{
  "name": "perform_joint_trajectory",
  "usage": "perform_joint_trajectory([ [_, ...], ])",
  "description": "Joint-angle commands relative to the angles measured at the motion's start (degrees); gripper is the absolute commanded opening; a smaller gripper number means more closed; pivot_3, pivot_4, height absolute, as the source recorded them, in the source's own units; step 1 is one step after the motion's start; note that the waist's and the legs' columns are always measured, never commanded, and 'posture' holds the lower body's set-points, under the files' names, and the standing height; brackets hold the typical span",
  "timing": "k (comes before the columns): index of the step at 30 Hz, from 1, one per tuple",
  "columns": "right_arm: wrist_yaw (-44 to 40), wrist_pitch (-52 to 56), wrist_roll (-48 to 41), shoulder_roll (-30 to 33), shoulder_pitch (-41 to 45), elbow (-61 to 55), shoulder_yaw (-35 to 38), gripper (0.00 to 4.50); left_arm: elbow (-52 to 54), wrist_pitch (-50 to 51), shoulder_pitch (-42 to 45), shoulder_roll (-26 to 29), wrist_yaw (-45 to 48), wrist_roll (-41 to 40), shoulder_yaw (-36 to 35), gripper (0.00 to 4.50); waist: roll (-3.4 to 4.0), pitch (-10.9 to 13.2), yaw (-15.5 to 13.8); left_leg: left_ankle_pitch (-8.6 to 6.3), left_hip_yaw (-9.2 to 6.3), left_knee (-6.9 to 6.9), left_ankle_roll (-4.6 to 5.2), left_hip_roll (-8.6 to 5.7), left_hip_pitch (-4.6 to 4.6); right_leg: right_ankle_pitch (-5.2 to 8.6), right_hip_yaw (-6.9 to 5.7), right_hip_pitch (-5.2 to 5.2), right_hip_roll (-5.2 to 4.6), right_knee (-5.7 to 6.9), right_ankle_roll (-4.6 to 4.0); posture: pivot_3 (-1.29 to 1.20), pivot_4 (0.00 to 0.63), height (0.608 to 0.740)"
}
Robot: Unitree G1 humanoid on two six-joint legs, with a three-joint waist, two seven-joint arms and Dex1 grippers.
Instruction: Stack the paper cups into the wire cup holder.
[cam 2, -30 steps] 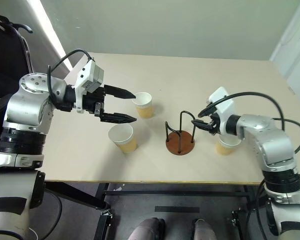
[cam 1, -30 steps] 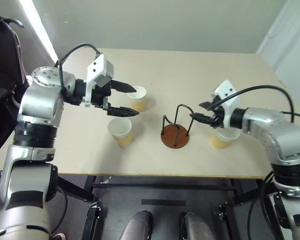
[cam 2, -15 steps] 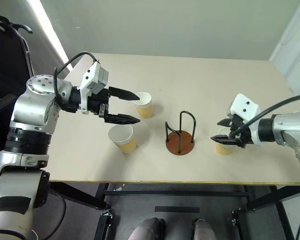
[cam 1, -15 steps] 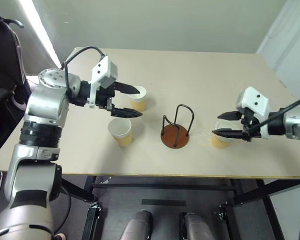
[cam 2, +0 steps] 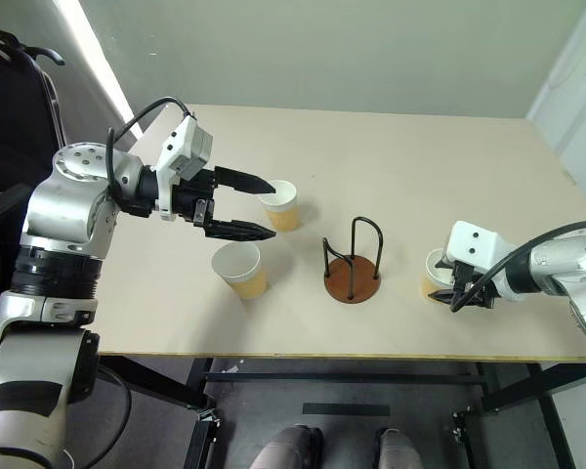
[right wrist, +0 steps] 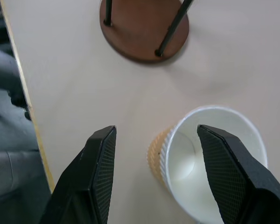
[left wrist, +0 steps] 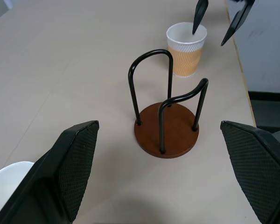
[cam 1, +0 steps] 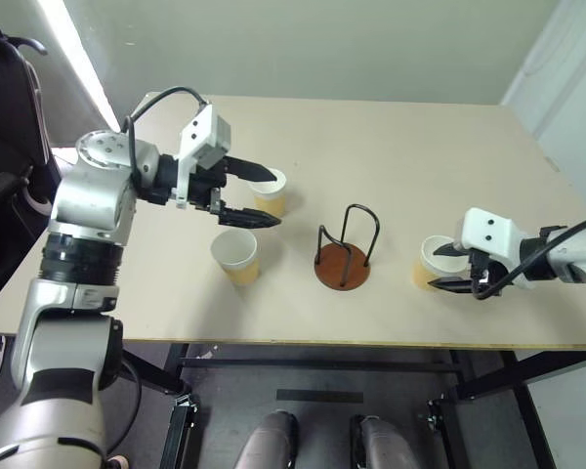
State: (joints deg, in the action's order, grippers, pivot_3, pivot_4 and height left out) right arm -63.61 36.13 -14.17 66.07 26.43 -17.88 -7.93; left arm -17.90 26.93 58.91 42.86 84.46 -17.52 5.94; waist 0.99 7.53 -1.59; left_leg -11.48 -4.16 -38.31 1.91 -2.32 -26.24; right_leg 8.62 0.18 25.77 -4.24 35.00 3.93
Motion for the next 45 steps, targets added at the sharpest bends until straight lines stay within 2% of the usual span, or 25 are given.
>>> perform_joint_trajectory([
  [1, -0.4, -2.9, 3.4, -0.2, 0.6, 1.4, -1.6, 2.74, 3.3, 2.3, 2.7, 0.1, 0.3, -2.7, -1.6, 4.50, 0.00, 0.0, 0.0, 0.00, 0.00, -0.01, 0.00, 0.00, -0.01, -0.01, 0.00, 0.00, 0.00, 0.00, 0.01, 0.00, 0.150, 0.740],
  [6, -1.2, -4.3, 5.5, -1.8, 2.0, 3.6, -3.2, 2.74, 4.3, 2.9, 3.1, 0.4, 1.0, -3.5, -1.1, 4.50, 0.00, 0.0, 0.0, -0.01, 0.01, -0.02, 0.02, 0.01, 0.04, -0.01, 0.00, -0.03, 0.00, 0.01, 0.02, 0.00, 0.150, 0.740],
  [7, -1.3, -4.4, 5.8, -2.2, 2.3, 3.8, -3.4, 2.58, 4.9, 3.3, 3.1, 0.6, 1.7, -4.1, -1.0, 4.50, 0.00, 0.0, 0.1, -0.01, 0.01, -0.02, 0.02, 0.01, 0.07, -0.01, 0.00, -0.06, 0.00, 0.02, 0.02, 0.00, 0.150, 0.740],
  [9, -1.6, -4.5, 6.1, -2.8, 2.9, 4.1, -3.7, 2.15, 5.9, 4.0, 3.0, 0.9, 2.7, -4.9, -0.9, 4.50, 0.00, 0.0, 0.1, -0.01, 0.01, -0.02, 0.03, 0.01, 0.08, -0.01, 0.00, -0.07, 0.00, 0.02, 0.02, 0.00, 0.150, 0.740],
  [15, -3.6, -5.8, 6.3, -3.0, 3.6, 5.8, -2.9, 0.02, 7.9, 3.5, 2.1, 3.4, 7.7, -6.0, 0.9, 4.50, 0.00, 0.0, 0.0, -0.02, 0.01, -0.03, 0.04, 0.01, 0.09, -0.01, 0.00, -0.10, 0.00, 0.00, 0.01, 0.00, 0.150, 0.740],
  [23, -5.4, -7.1, 5.4, -1.7, 2.3, 5.4, -0.6, 0.02, 11.2, 1.9, 1.5, 10.6, 8.0, -15.1, 7.3, 4.50, 0.00, 0.0, 0.0, -0.04, 0.01, -0.03, 0.03, 0.01, 0.12, 0.01, 0.00, -0.15, 0.00, 0.00, -0.02, 0.00, 0.150, 0.740],
  [29, -6.8, -6.1, 3.5, -0.3, 4.7, 4.4, 2.7, 0.02, 9.6, 1.3, 1.8, 12.1, 8.0, -18.9, 7.7, 4.50, 0.00, 0.0, 0.1, -0.05, 0.01, -0.03, 0.01, 0.01, 0.12, 0.13, 0.00, -0.15, -0.01, 0.01, -0.23, 0.00, 0.150, 0.740],
  [33, -7.9, -2.7, 0.2, 0.2, 13.9, 1.9, 5.5, 0.02, 7.6, -1.3, 1.3, 12.9, 8.0, -17.7, 7.7, 4.50, 0.01, 0.0, 0.5, -0.03, 0.01, 0.00, -0.02, 0.01, 0.12, 0.14, 0.00, -0.10, -0.01, 0.03, -0.23, 0.00, 0.150, 0.740],
  [39, -7.2, 2.9, -3.0, -3.2, 26.9, -1.6, 3.6, 0.02, 6.2, -2.7, 1.6, 14.1, 8.0, -17.8, 9.2, 4.50, 0.01, 0.0, 0.7, -0.05, -0.03, 0.06, -0.01, 0.02, 0.14, 0.41, -0.03, -0.10, 0.02, 0.00, -0.63, 0.00, 0.150, 0.740],
  [45, -6.8, 7.1, -5.4, -8.4, 30.2, -5.8, 0.0, 0.02, 5.5, -3.5, 2.6, 15.9, 8.0, -18.9, 11.5, 4.50, 0.01, 0.0, 0.7, -0.04, -0.05, 0.06, -0.01, 0.01, 0.10, 0.43, -0.05, -0.06, 0.02, 0.03, -0.66, 0.00, 0.150, 0.740],
])
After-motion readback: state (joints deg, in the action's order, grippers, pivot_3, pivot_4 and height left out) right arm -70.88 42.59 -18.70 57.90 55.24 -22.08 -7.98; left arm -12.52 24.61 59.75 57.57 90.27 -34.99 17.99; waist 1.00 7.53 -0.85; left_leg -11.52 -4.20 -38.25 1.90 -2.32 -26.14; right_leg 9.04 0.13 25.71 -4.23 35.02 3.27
